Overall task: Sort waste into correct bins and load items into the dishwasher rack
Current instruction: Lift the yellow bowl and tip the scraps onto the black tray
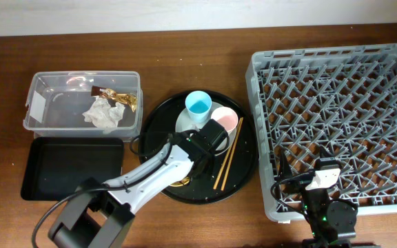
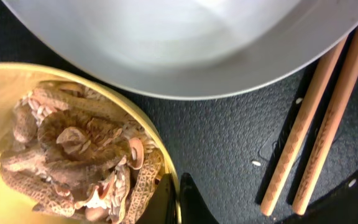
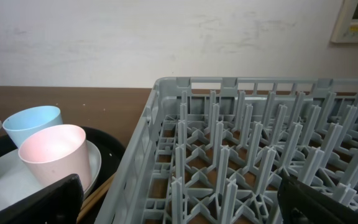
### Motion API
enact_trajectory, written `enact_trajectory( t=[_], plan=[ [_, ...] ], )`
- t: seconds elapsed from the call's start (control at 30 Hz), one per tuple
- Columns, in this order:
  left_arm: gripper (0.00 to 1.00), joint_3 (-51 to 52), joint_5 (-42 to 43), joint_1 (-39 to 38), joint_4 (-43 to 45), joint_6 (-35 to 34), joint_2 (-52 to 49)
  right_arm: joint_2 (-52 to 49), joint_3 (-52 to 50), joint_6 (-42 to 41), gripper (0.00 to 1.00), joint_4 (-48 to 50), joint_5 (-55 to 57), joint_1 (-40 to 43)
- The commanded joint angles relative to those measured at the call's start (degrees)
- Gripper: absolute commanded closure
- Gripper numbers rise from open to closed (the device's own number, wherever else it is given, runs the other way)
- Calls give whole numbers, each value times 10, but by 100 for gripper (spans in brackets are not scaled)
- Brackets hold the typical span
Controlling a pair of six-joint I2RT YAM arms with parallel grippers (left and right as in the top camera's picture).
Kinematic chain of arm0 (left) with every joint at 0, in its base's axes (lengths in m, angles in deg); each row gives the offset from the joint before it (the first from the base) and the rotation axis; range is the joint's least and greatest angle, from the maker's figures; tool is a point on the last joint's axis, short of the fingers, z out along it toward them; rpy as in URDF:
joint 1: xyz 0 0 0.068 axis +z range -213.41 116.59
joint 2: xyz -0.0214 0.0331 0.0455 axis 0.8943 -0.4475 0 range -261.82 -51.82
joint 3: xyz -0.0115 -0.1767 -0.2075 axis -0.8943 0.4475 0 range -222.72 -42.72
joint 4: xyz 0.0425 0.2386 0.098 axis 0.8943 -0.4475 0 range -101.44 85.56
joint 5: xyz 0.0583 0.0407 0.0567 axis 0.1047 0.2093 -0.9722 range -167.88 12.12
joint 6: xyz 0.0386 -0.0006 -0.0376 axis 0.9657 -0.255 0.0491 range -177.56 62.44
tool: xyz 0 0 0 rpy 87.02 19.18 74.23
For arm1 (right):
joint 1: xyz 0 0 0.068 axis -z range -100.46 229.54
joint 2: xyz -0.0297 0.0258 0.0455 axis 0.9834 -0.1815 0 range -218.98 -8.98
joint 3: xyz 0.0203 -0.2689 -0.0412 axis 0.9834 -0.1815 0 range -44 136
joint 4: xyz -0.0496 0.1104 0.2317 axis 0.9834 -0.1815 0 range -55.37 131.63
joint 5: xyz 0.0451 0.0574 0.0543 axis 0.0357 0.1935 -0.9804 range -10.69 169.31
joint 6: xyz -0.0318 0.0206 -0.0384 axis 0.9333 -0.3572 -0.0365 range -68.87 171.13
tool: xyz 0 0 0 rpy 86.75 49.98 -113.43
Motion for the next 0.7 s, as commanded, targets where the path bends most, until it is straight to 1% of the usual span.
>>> enact_trajectory(
  t=[0.0, 0.13, 0.2, 0.27, 0.33, 0.37, 0.43, 0.53, 0.57, 0.6, 0.67],
  plan=[
    [100, -16, 14, -4, -23, 3, 26, 4, -3, -5, 2, -2, 3, 0],
    [100, -67, 14, 14, -96, 24, 89, 4, -3, -5, 2, -2, 3, 0],
    [100, -83, 14, 45, -136, 24, 131, 4, -3, -5, 2, -2, 3, 0],
    [100, -86, 13, 100, -170, 27, 189, 4, -3, -5, 1, -2, 3, 0],
    [100, -86, 14, 174, -203, 40, 242, 4, -3, -5, 2, -2, 3, 0],
    [100, -86, 16, 228, -214, 55, 269, 4, -3, -5, 2, -2, 3, 0],
    [100, -86, 34, 309, -219, 90, 294, 4, -3, -5, 2, -2, 3, 0],
    [100, -83, 89, 442, -220, 148, 296, 4, -3, -5, 2, -2, 3, 0],
    [100, -76, 95, 483, -216, 161, 296, 4, -3, -5, 2, -2, 3, 0],
    [100, -69, 99, 517, -215, 167, 296, 4, -3, -5, 2, -2, 3, 0],
    [100, -55, 149, 573, -206, 205, 296, 4, -3, -5, 2, -2, 3, 0]
  ],
)
